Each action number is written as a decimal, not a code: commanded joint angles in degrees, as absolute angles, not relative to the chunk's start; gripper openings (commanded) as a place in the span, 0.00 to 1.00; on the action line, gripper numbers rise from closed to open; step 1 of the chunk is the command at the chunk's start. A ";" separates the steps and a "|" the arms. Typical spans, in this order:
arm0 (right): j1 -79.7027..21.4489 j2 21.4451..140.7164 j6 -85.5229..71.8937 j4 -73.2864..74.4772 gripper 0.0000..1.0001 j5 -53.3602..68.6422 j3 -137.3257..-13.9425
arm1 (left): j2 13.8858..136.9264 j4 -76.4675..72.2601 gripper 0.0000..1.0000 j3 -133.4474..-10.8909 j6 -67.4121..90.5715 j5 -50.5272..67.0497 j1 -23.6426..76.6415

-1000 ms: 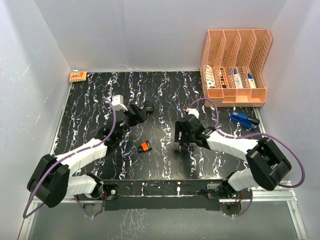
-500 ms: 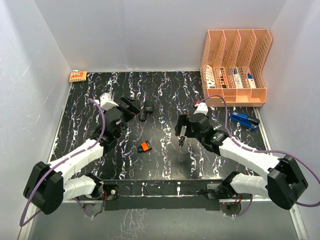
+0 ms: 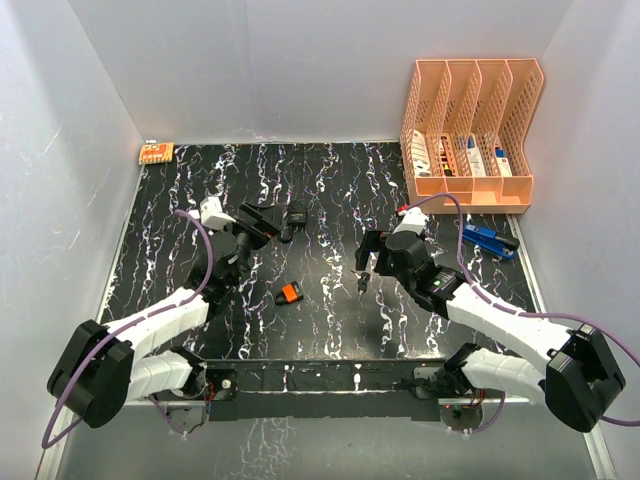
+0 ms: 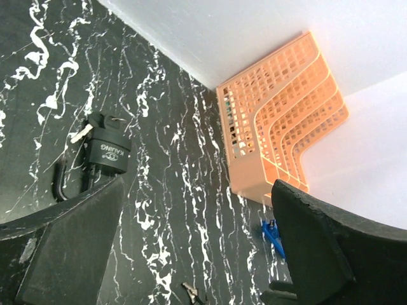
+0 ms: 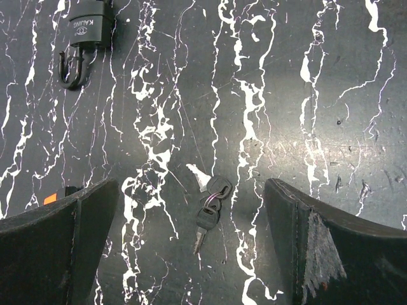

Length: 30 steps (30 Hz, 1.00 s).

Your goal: Unlock with the key

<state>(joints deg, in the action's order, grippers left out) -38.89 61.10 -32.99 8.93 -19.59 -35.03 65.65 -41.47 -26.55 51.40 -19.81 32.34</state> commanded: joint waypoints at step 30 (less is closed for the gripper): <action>-39.02 63.69 -31.67 8.37 0.95 -18.82 -36.32 | 64.49 -28.13 0.98 -32.36 51.00 -25.68 31.53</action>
<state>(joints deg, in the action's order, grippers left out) -38.89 59.99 -31.14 8.45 -19.31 -33.23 67.42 -24.71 -34.59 53.78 -24.86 31.94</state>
